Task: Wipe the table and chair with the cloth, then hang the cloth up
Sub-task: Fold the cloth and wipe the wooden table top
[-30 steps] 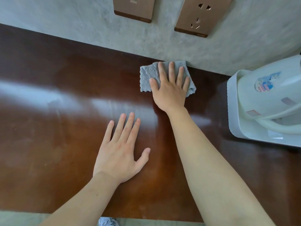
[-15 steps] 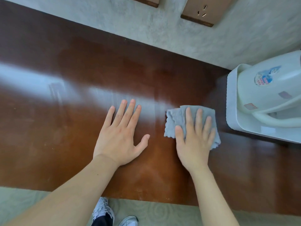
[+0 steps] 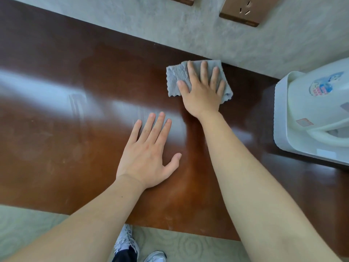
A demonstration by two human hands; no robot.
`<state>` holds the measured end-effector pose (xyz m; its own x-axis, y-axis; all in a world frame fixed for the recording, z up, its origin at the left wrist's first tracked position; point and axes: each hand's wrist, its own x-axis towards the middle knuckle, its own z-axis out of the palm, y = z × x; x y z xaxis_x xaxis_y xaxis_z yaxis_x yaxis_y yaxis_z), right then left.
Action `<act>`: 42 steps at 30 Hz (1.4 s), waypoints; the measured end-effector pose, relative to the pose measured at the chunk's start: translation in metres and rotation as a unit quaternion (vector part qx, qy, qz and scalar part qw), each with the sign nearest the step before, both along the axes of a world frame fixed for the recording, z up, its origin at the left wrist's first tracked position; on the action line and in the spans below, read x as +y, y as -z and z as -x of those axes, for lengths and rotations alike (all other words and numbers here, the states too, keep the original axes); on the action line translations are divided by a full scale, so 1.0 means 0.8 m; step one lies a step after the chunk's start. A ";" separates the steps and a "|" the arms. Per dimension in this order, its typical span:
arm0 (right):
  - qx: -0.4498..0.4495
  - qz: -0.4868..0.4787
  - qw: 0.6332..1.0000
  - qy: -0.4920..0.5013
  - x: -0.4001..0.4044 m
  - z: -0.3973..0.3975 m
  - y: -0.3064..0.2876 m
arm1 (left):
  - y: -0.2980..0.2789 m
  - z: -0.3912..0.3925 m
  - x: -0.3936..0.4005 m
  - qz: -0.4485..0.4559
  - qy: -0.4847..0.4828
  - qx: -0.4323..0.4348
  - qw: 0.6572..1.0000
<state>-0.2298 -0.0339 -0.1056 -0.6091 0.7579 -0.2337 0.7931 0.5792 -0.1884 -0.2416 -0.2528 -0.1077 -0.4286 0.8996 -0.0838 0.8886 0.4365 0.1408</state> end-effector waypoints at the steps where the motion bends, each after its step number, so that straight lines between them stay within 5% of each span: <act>1: 0.002 0.004 1.000 -0.009 0.007 0.004 -0.001 | 0.001 0.000 0.000 -0.002 0.000 0.002 1.000; 6: 0.028 -0.040 0.998 0.031 -0.024 -0.058 0.002 | 0.003 0.000 -0.001 -0.007 -0.001 0.010 1.000; 18: -0.002 -0.026 0.995 0.097 -0.310 -0.263 0.001 | 0.003 0.001 -0.002 -0.013 0.005 0.004 1.000; 28: -0.002 -0.042 0.994 0.105 -0.077 -0.140 0.005 | 0.003 0.000 -0.003 -0.013 0.010 0.012 1.000; 32: -0.004 -0.034 0.994 0.101 -0.062 -0.131 0.005 | 0.002 0.000 -0.003 -0.014 0.010 0.013 1.000; 42: 0.036 -0.054 0.982 0.179 -0.332 -0.246 0.002 | 0.001 0.000 -0.004 -0.012 0.009 0.011 1.000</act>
<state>-0.0330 -0.2994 -0.1070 -0.3105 0.9446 -0.1064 0.9364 0.2848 -0.2051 -0.2418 -0.2562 -0.1083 -0.4142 0.9086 -0.0534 0.8991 0.4176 0.1315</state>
